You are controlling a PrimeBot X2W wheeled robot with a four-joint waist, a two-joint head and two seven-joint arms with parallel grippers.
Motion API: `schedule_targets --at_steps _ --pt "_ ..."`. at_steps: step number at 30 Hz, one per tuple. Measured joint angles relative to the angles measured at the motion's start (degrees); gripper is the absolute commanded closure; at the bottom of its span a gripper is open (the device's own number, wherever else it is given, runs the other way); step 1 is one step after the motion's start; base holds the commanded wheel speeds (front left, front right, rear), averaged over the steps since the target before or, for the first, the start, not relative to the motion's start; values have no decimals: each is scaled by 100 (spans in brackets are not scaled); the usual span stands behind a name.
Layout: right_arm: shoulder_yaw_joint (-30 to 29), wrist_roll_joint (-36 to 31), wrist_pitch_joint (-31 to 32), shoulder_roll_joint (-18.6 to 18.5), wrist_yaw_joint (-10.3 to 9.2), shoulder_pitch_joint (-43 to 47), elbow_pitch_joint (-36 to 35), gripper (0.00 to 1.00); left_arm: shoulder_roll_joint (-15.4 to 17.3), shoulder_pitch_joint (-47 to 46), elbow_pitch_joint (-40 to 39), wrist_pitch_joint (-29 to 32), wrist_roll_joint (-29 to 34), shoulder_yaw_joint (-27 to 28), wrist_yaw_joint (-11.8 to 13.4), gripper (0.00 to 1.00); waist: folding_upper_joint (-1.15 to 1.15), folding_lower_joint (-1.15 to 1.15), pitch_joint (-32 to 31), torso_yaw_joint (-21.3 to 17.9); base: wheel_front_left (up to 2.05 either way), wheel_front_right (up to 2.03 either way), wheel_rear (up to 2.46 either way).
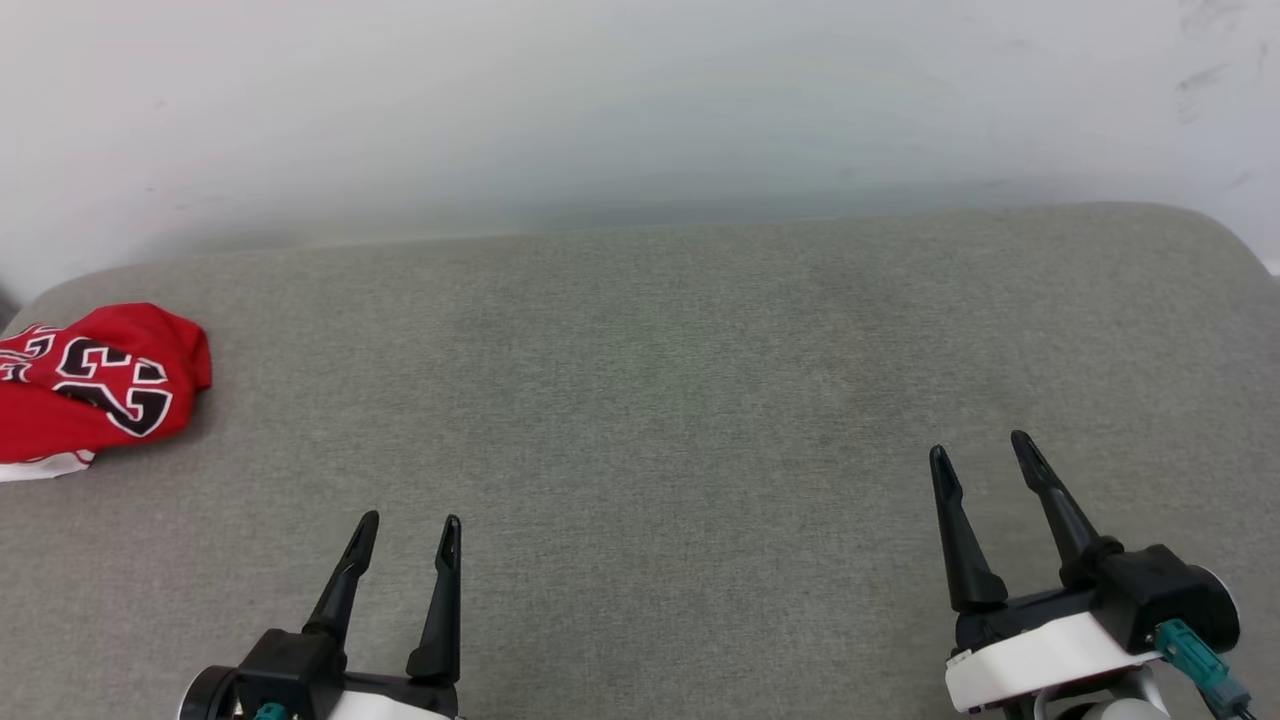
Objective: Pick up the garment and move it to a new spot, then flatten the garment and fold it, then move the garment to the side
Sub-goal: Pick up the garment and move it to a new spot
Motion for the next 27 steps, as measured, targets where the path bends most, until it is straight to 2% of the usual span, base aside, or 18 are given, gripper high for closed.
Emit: schedule_targets --at_steps 9,27 --pt "200 147 0 0 -1 51 98 0 0 -7 -45 -1 -11 87 -1 0 0 0 -10 402 0 0 0" --pt "743 442 0 1 0 153 181 0 1 210 -121 -1 177 297 -1 0 0 0 -200 1812 0 0 0"
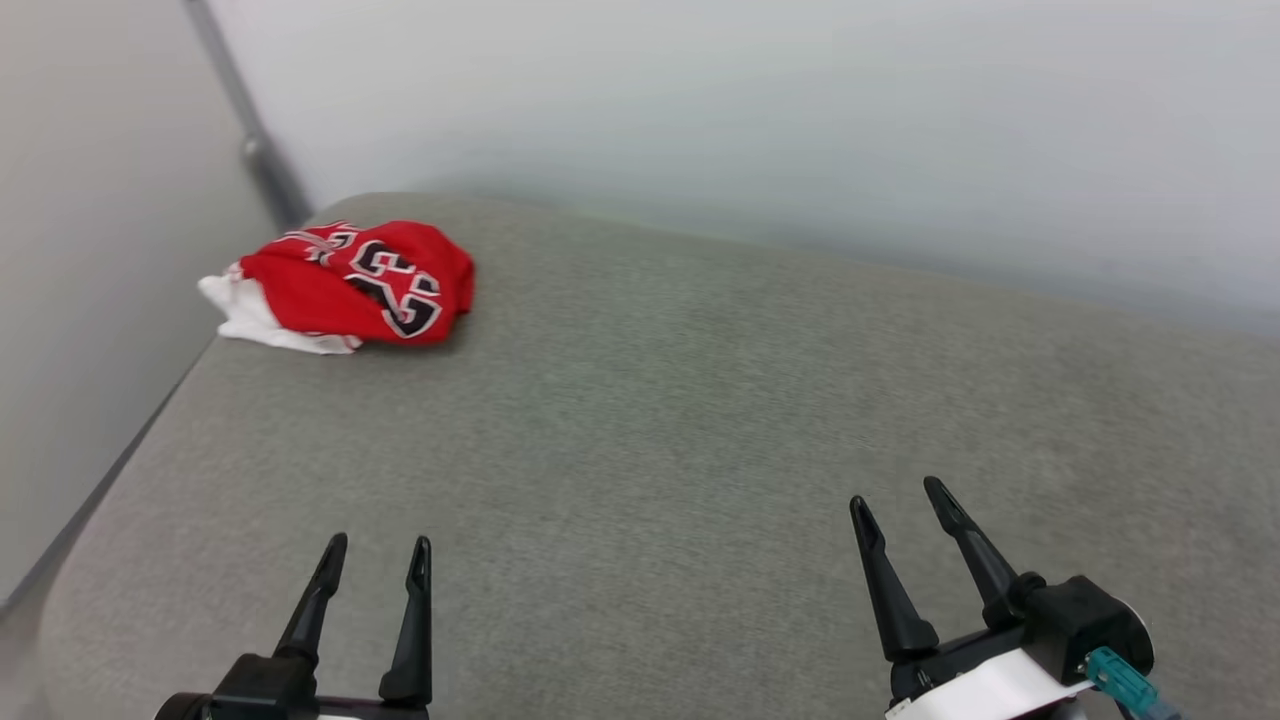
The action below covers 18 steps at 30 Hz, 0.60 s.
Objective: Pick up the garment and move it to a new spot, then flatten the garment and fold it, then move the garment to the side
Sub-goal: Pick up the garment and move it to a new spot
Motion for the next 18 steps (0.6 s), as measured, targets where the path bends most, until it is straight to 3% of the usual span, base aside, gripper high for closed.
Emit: schedule_targets --at_steps 9,18 --pt "115 313 0 0 -1 101 97 0 33 148 -141 0 101 11 0 0 0 0 -163 569 0 0 0" --pt "156 343 0 0 -1 111 123 0 34 240 -127 0 115 -20 0 0 0 0 -259 786 0 0 0"
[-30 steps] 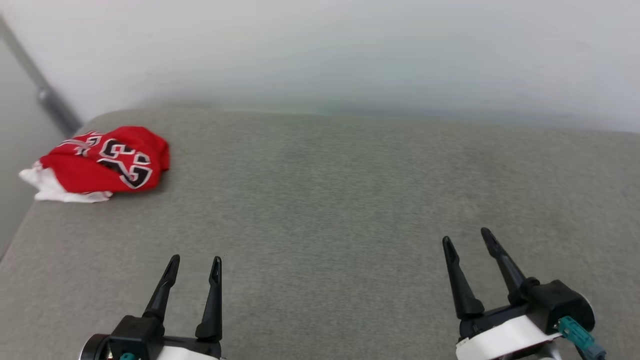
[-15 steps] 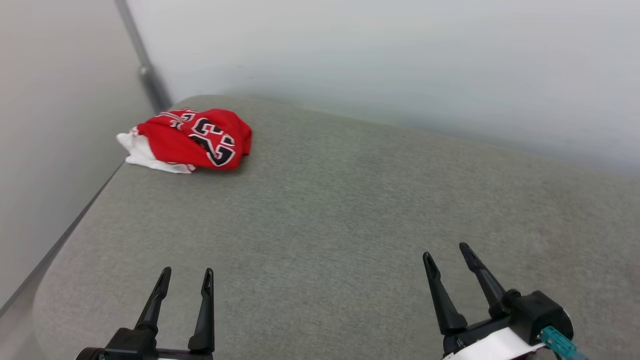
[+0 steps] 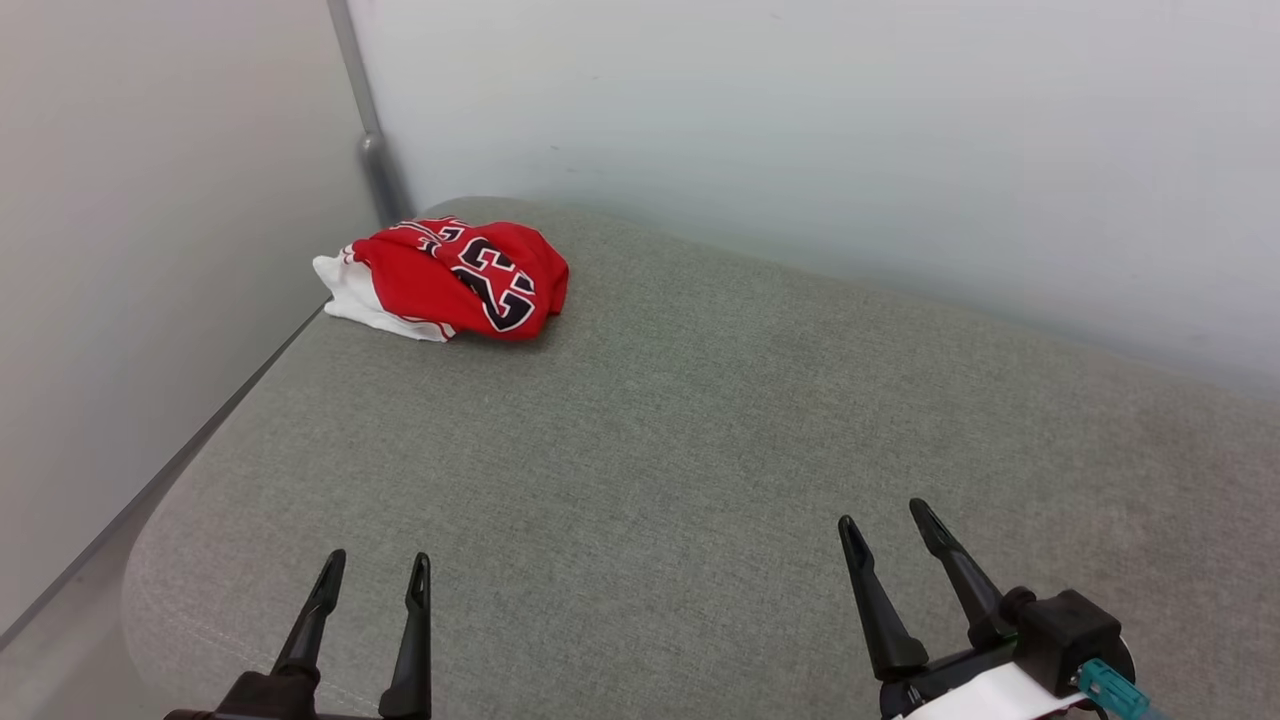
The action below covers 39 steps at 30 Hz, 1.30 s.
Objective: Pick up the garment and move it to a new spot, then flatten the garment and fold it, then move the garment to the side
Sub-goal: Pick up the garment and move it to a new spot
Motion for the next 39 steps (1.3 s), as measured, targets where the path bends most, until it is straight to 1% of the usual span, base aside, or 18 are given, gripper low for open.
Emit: schedule_targets --at_steps 8,12,13,17,22,25,28,31,33,35,37,39 --pt "20 -7 0 0 1 18 -9 0 -5 12 13 0 -76 14 0 0 0 0 1 27 0 0 0" --pt "-9 -154 -1 0 1 3 -68 0 1 -16 36 0 -227 57 0 0 0 0 107 -17 0 0 0" --pt "-27 -172 -1 0 1 -16 -112 0 38 -71 60 1 -267 36 0 0 0 0 155 -38 0 0 0" --pt "-108 -457 -1 2 1 -136 -202 0 414 -547 236 0 -423 -155 0 0 0 0 434 -154 0 0 0" --pt "-240 -835 0 3 1 -360 -332 0 1044 -1500 543 0 -965 -307 0 0 0 0 959 -337 0 0 0" --pt "-302 -978 -1 -30 2 -464 -444 0 1615 -2257 865 0 -1296 -410 -1 0 0 1 1339 -449 0 0 0" --pt "-424 -1101 0 -100 1 -528 -494 0 2232 -3053 1418 94 -1862 -639 -2 0 0 1 1715 -572 0 0 0" --pt "-454 -1177 0 -155 1 -632 -571 0 2921 -3830 1957 613 -2679 -923 -8 0 0 1 2071 -715 0 0 0" --pt "-477 -1210 0 -176 2 -706 -642 0 3332 -4385 2302 1104 -3260 -1033 -8 0 0 1 2307 -819 0 0 0" --pt "-559 -1239 -1 -188 1 -781 -693 0 3718 -4802 2575 1446 -3615 -1221 -9 0 0 1 2536 -930 0 0 0" --pt "-652 -1282 0 -202 1 -845 -701 0 3997 -5148 2792 1855 -4080 -1450 -8 0 0 2 2752 -1048 0 0 0" --pt "-683 -1349 0 -218 1 -867 -719 0 4206 -5450 2961 2331 -4547 -1664 -8 0 0 2 2961 -1174 0 0 0"
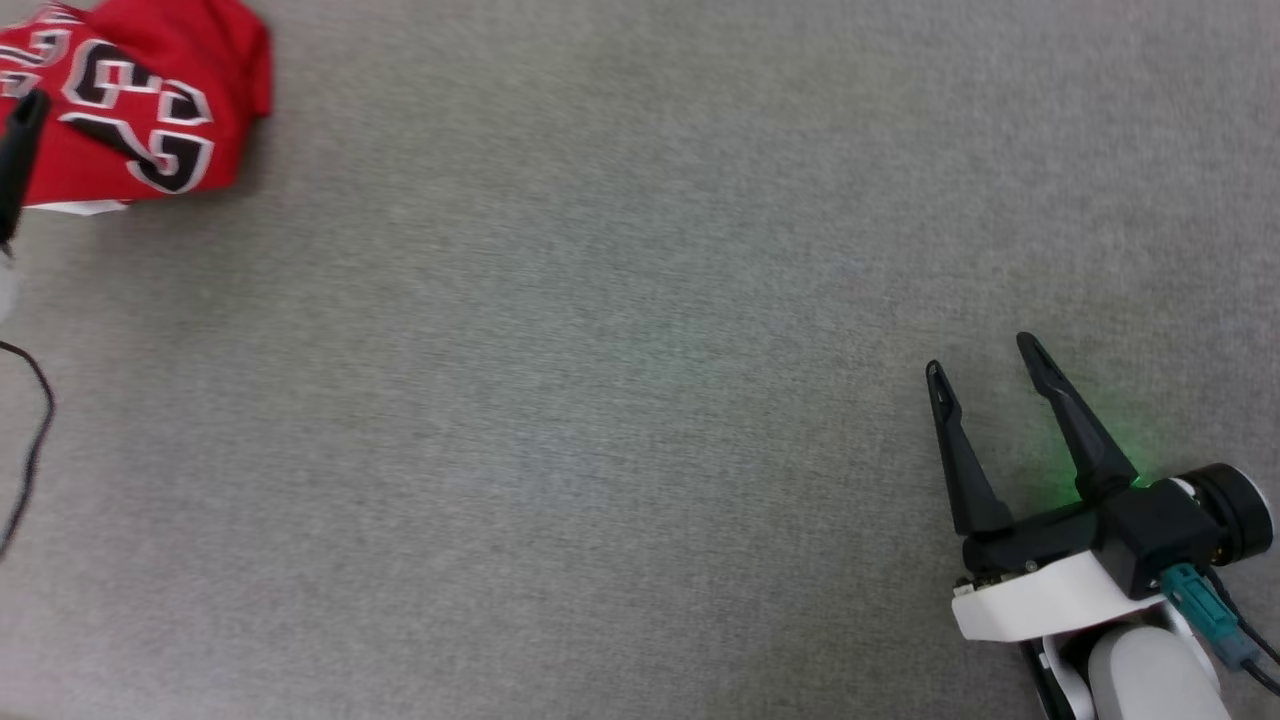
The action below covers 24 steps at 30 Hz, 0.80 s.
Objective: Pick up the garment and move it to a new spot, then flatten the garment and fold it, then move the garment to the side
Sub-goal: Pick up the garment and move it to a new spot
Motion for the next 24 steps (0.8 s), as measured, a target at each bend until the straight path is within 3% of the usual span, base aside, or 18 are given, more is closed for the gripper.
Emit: schedule_targets --at_steps 6,11,17,18,20,21,24 --pt "-55 -97 -10 20 2 -109 -175 0 673 -778 421 1285 -844 -501 -1 0 0 0 588 -368 0 0 0" --pt "-38 -188 -54 105 7 -233 -350 0 847 -1260 754 1979 -1370 -687 0 0 0 0 998 -645 0 0 0" --pt "21 -211 -90 210 16 -344 -548 0 924 -1598 1117 2631 -1589 -1033 0 0 0 -2 1357 -903 0 0 0" --pt "26 -214 -100 219 16 -349 -570 0 945 -1618 1159 2713 -1593 -1094 0 9 0 -2 1394 -929 0 0 0" --pt "32 -246 -105 237 16 -356 -582 0 991 -1699 1207 2848 -1640 -1193 0 75 0 -3 1437 -962 0 0 0" --pt "33 -248 -108 241 16 -357 -581 0 979 -1698 1223 2849 -1680 -1232 0 100 0 -3 1436 -963 0 0 0" --pt "30 -258 -108 242 16 -361 -516 0 925 -1676 1273 2782 -1797 -1322 2 100 0 -3 1374 -943 0 0 0"
